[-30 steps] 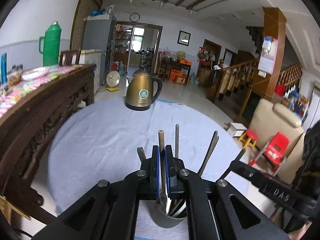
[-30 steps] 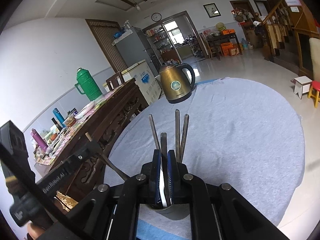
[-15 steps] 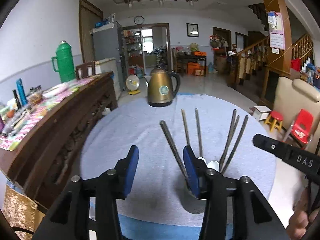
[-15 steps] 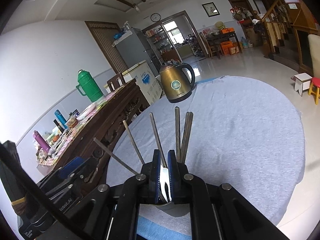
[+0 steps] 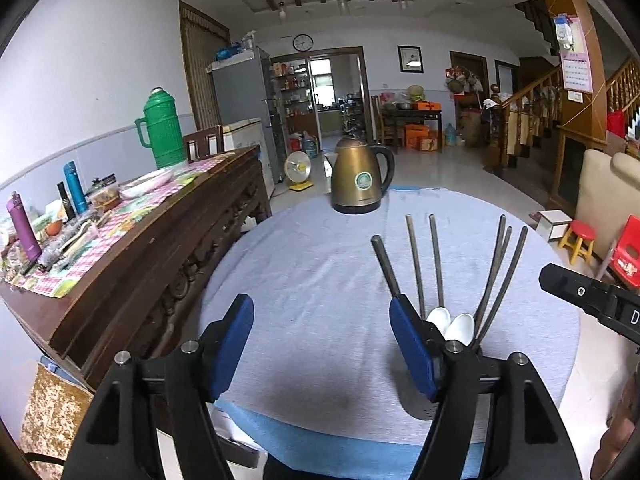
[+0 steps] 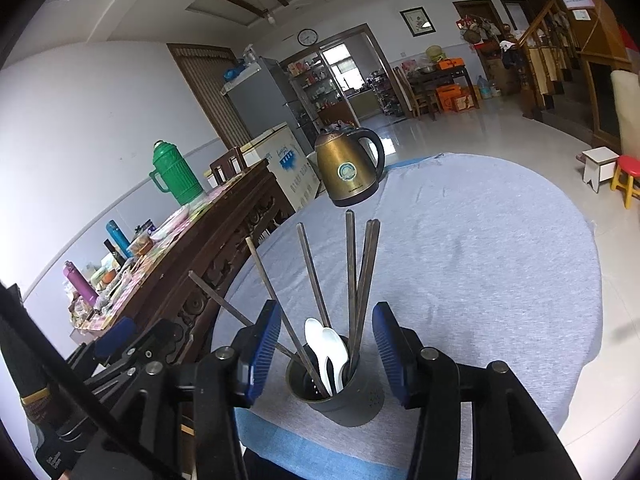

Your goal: Organize utensils

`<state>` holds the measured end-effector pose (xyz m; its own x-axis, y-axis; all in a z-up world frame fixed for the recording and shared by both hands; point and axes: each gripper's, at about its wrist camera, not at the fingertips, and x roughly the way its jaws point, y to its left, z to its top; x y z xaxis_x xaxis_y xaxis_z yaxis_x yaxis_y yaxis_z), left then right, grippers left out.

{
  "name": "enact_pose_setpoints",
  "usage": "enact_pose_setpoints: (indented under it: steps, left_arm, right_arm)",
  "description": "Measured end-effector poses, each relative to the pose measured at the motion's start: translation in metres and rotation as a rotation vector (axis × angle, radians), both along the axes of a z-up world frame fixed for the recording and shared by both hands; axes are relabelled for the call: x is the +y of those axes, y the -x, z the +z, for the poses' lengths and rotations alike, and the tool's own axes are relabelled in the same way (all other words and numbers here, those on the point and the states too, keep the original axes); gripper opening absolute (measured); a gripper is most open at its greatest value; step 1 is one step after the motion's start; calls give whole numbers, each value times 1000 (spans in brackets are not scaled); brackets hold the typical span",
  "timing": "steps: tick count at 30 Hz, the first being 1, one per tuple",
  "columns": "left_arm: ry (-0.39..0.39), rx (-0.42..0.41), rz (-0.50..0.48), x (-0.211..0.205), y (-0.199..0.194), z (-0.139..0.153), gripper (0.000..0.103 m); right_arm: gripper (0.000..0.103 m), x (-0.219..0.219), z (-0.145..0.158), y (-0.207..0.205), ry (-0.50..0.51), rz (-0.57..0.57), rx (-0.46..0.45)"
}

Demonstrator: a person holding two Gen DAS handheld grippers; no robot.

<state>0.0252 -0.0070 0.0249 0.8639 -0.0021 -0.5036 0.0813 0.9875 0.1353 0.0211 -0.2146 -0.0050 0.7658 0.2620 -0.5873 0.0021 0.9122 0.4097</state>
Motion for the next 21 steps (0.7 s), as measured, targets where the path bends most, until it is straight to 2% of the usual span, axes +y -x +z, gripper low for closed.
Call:
enact_pose_setpoints:
  steps: [4, 8, 12, 15, 21]
  left_arm:
    - [-11, -13, 6, 2, 1, 2, 75]
    - [-2, -18, 9, 6, 4, 3, 85]
    - [15, -3, 7, 12, 5, 1, 87]
    - [33, 10, 12, 16, 5, 0, 88]
    - [15, 9, 34, 20, 8, -1, 89]
  right_arm:
    - [51, 5, -2, 2, 23, 8, 6]
    - [51, 11, -6, 11, 75, 11, -3]
    - [51, 18, -8, 22, 153, -4, -22]
    - [58, 22, -8, 32, 202, -12, -48]
    - [60, 27, -5, 45, 258, -35, -81]
